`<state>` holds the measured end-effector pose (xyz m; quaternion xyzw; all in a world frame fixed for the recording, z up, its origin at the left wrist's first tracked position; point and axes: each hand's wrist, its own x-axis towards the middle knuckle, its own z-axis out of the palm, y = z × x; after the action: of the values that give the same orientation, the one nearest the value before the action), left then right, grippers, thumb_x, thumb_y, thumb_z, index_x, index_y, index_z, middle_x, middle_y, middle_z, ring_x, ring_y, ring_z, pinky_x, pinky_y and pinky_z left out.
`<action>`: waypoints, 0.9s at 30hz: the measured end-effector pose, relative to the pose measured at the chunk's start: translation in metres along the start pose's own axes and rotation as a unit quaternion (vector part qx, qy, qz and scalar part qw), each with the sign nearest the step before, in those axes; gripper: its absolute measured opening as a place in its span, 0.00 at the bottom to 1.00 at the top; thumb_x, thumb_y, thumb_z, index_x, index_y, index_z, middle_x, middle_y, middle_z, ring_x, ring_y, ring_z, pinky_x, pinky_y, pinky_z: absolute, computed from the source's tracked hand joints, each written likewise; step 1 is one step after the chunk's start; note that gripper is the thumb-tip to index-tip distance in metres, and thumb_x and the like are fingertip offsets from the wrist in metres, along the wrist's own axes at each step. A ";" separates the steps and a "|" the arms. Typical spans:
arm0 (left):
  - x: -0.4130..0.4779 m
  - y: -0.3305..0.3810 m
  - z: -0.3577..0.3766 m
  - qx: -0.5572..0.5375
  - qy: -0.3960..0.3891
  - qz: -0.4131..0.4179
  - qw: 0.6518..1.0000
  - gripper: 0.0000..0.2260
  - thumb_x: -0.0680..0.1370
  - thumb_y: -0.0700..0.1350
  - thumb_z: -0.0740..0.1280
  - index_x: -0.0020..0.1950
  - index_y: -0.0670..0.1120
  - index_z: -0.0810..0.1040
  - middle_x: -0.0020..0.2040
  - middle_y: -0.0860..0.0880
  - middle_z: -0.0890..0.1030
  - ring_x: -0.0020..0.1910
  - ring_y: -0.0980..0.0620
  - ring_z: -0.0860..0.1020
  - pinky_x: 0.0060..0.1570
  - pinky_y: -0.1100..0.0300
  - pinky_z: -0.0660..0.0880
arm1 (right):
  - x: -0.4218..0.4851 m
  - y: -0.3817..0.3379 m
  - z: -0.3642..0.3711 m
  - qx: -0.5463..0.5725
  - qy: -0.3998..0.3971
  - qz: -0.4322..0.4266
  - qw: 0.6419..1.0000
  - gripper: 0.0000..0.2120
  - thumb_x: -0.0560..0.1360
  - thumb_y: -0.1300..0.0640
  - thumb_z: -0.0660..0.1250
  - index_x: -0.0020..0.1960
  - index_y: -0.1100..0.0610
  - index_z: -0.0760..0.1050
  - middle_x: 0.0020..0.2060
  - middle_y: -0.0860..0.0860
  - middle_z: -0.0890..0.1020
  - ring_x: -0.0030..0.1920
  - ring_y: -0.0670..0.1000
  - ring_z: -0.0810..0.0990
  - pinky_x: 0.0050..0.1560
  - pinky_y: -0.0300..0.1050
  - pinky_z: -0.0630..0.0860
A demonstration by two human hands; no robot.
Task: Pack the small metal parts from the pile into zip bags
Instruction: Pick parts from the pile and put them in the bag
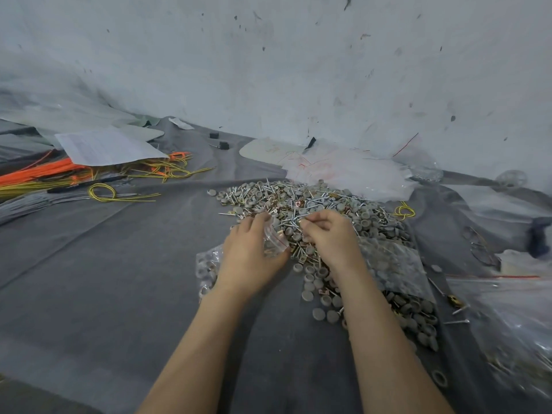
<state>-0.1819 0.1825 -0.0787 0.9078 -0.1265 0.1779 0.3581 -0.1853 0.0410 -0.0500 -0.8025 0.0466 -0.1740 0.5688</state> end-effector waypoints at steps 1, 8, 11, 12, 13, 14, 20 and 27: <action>-0.002 -0.001 0.003 -0.004 0.011 0.003 1.000 0.29 0.72 0.50 0.72 0.70 0.46 0.68 0.65 0.47 0.73 0.64 0.44 0.69 0.64 0.53 0.65 | -0.001 -0.002 -0.001 0.012 -0.002 -0.004 1.000 0.06 0.74 0.60 0.70 0.42 0.51 0.74 0.42 0.52 0.82 0.42 0.50 0.80 0.47 0.42 0.77; -0.004 -0.007 0.009 -0.028 0.053 0.015 0.998 0.31 0.70 0.46 0.74 0.71 0.42 0.68 0.64 0.44 0.73 0.64 0.43 0.69 0.65 0.51 0.65 | -0.005 -0.012 0.011 -0.052 -0.108 -0.068 0.991 0.03 0.75 0.60 0.69 0.47 0.56 0.80 0.42 0.48 0.82 0.44 0.45 0.80 0.45 0.30 0.74; -0.005 -0.011 0.011 -0.053 0.072 0.003 0.996 0.30 0.71 0.47 0.74 0.70 0.43 0.69 0.64 0.45 0.73 0.65 0.45 0.68 0.64 0.55 0.63 | -0.002 -0.004 0.009 -0.081 -0.030 -0.085 0.993 0.06 0.77 0.61 0.66 0.51 0.55 0.80 0.46 0.47 0.82 0.45 0.43 0.79 0.46 0.30 0.74; -0.005 -0.013 0.011 -0.067 0.080 -0.006 0.994 0.29 0.71 0.48 0.74 0.69 0.44 0.69 0.64 0.46 0.73 0.65 0.46 0.68 0.64 0.56 0.63 | -0.002 0.000 0.007 -0.113 0.007 -0.085 0.990 0.07 0.77 0.61 0.65 0.52 0.55 0.80 0.47 0.47 0.81 0.44 0.41 0.77 0.42 0.27 0.72; -0.004 -0.014 0.011 -0.083 0.089 -0.017 0.992 0.29 0.72 0.48 0.73 0.69 0.45 0.69 0.63 0.46 0.73 0.65 0.47 0.68 0.64 0.57 0.63 | -0.002 0.006 0.006 -0.158 0.033 -0.085 0.983 0.07 0.77 0.62 0.64 0.53 0.56 0.80 0.47 0.48 0.81 0.43 0.41 0.76 0.39 0.25 0.70; -0.004 -0.014 0.010 -0.100 0.099 -0.029 0.990 0.28 0.72 0.49 0.73 0.69 0.45 0.69 0.63 0.47 0.74 0.65 0.47 0.68 0.63 0.58 0.63 | -0.003 0.011 0.005 -0.197 0.039 -0.089 0.976 0.08 0.77 0.62 0.64 0.54 0.57 0.80 0.47 0.48 0.82 0.42 0.41 0.76 0.38 0.26 0.70; -0.002 -0.014 0.006 -0.191 0.157 -0.102 0.964 0.27 0.73 0.50 0.72 0.69 0.46 0.68 0.60 0.51 0.74 0.65 0.49 0.70 0.64 0.56 0.66 | -0.018 0.028 0.029 -0.353 -0.071 -0.109 0.927 0.11 0.75 0.50 0.68 0.55 0.52 0.79 0.51 0.51 0.81 0.53 0.52 0.78 0.58 0.49 0.72; -0.002 -0.014 0.008 -0.178 0.149 -0.100 0.967 0.28 0.73 0.50 0.72 0.70 0.45 0.67 0.64 0.47 0.74 0.66 0.49 0.70 0.66 0.54 0.66 | -0.022 0.022 0.042 -0.484 -0.078 -0.059 0.869 0.13 0.77 0.59 0.60 0.61 0.55 0.71 0.57 0.53 0.78 0.61 0.57 0.73 0.68 0.57 0.59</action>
<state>-0.1768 0.1874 -0.0936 0.8006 -0.0100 0.2492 0.5449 -0.1896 0.0768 -0.0878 -0.9896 0.0329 -0.0992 0.0993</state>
